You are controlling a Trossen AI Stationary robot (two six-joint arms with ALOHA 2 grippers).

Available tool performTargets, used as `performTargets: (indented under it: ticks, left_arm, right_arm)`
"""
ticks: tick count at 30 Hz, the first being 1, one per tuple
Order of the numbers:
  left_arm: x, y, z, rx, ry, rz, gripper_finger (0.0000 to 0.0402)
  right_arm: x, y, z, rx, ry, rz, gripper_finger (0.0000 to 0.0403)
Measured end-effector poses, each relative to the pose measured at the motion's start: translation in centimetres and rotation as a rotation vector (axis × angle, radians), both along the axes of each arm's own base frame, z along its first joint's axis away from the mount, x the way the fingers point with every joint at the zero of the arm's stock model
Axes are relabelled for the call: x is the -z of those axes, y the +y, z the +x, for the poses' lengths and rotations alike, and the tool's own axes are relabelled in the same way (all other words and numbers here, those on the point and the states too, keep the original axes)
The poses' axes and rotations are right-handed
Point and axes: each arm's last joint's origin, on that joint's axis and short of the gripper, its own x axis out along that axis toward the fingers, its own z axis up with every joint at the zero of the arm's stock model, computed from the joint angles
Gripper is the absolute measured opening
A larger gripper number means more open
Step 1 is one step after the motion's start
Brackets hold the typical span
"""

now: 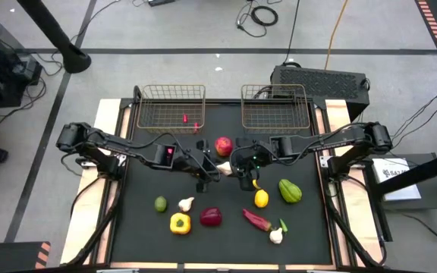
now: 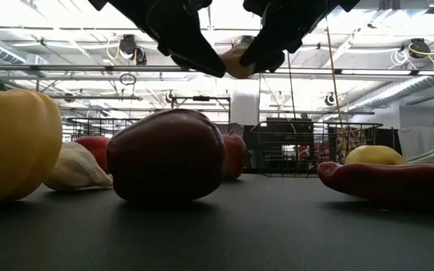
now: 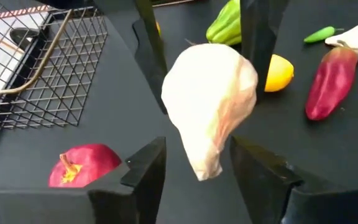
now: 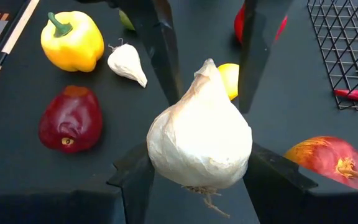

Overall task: Sort produce into baskets
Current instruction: Put the top right garlic into the left wire basket

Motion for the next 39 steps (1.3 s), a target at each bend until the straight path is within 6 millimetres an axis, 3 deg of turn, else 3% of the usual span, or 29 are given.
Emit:
performTargets:
  ticks: [24, 35, 39]
  left_arm:
    - [-0.1, 0.0, 0.1, 0.001, -0.010, 0.003, 0.0084]
    - [-0.1, 0.0, 0.0, 0.009, -0.008, 0.022, 0.0084]
    - [0.0, 0.0, 0.0, 0.009, 0.006, 0.024, 0.0083]
  right_arm:
    - [0.1, 0.0, 0.0, 0.001, 0.007, -0.002, 0.0220]
    - [0.0, -0.2, -0.3, 0.052, 0.021, -0.051, 0.0305]
    - [-1.2, -0.1, -1.3, 0.047, 0.006, -0.061, 0.0335]
